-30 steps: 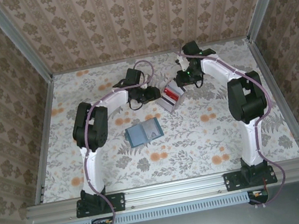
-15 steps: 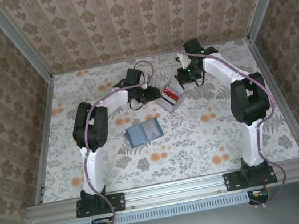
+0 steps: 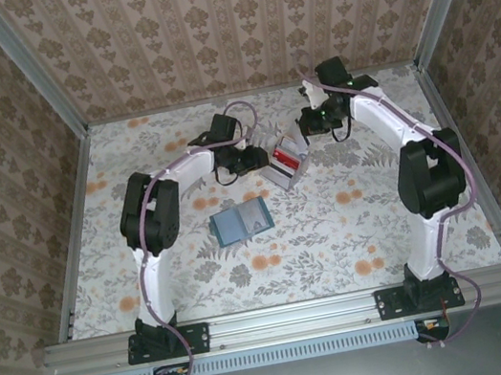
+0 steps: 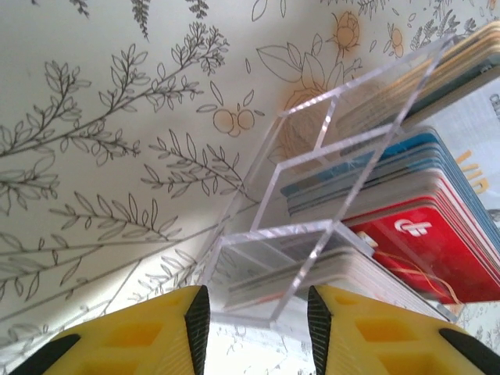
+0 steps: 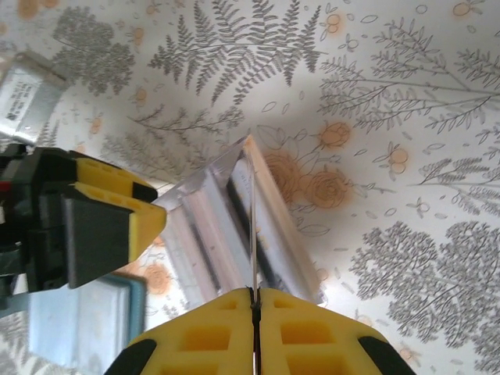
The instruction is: Put the credit cards into the card holder
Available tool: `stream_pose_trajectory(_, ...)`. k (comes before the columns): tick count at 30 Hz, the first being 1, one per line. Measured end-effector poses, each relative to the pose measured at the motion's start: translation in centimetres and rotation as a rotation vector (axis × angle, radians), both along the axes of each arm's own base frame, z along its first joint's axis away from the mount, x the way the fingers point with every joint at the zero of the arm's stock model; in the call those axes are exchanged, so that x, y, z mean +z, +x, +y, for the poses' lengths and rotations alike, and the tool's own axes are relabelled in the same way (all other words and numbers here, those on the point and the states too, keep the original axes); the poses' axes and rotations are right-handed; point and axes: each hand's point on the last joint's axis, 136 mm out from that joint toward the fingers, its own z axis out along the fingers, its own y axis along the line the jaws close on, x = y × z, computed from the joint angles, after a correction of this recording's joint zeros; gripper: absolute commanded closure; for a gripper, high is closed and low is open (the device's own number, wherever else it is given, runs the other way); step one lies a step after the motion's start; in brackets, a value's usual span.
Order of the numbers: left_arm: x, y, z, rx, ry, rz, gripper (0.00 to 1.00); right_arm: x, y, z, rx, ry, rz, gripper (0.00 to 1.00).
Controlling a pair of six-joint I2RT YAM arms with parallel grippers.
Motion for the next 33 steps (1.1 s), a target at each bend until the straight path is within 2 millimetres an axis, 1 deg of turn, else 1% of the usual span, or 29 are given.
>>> stream_pose_trajectory(2,0.7,-0.2,0.1,0.000,0.000,-0.001,0.57,0.8,-0.6,0.4,0.003,0.036,-0.007,0.91)
stream_pose_trajectory(5,2.3,-0.4,0.0,-0.004,-0.010,-0.021,0.56,2.0,-1.5,1.0,0.006,0.093,-0.016,0.91)
stream_pose_trajectory(8,4.7,-0.5,-0.1,-0.004,-0.032,-0.063,0.56,2.6,-2.6,1.5,0.008,0.144,-0.012,0.91)
stream_pose_trajectory(10,6.5,-0.6,0.1,0.000,-0.043,-0.098,0.57,2.6,-3.5,1.9,0.012,0.176,-0.001,0.91)
stream_pose_trajectory(12,8.0,-1.2,0.6,0.005,-0.050,-0.127,0.57,2.2,-4.3,2.6,0.018,0.212,0.018,0.91)
stream_pose_trajectory(15,9.1,-2.6,1.8,0.018,-0.042,-0.147,0.58,0.8,-6.1,4.1,0.039,0.257,0.068,0.90)
stream_pose_trajectory(18,8.5,-4.5,3.5,0.034,-0.009,-0.138,0.58,-1.0,-8.0,6.3,0.075,0.280,0.118,0.90)
stream_pose_trajectory(21,7.0,-6.5,5.4,0.053,0.038,-0.109,0.59,-2.5,-9.9,8.3,0.108,0.289,0.160,0.90)
stream_pose_trajectory(23,5.9,-7.9,6.9,0.067,0.069,-0.087,0.59,-3.2,-10.8,9.4,0.128,0.294,0.176,0.90)
stream_pose_trajectory(25,5.0,-9.2,8.6,0.090,0.092,-0.064,0.59,-3.4,-11.4,10.3,0.144,0.298,0.180,0.90)
stream_pose_trajectory(28,4.0,-11.0,11.4,0.144,0.112,-0.038,0.59,-3.2,-11.5,11.1,0.152,0.309,0.173,0.90)
stream_pose_trajectory(31,3.4,-12.3,13.6,0.202,0.119,-0.021,0.59,-2.9,-11.6,12.0,0.163,0.324,0.158,0.90)
stream_pose_trajectory(33,3.1,-13.0,14.7,0.234,0.122,-0.016,0.59,-2.9,-11.8,12.7,0.176,0.330,0.151,0.90)
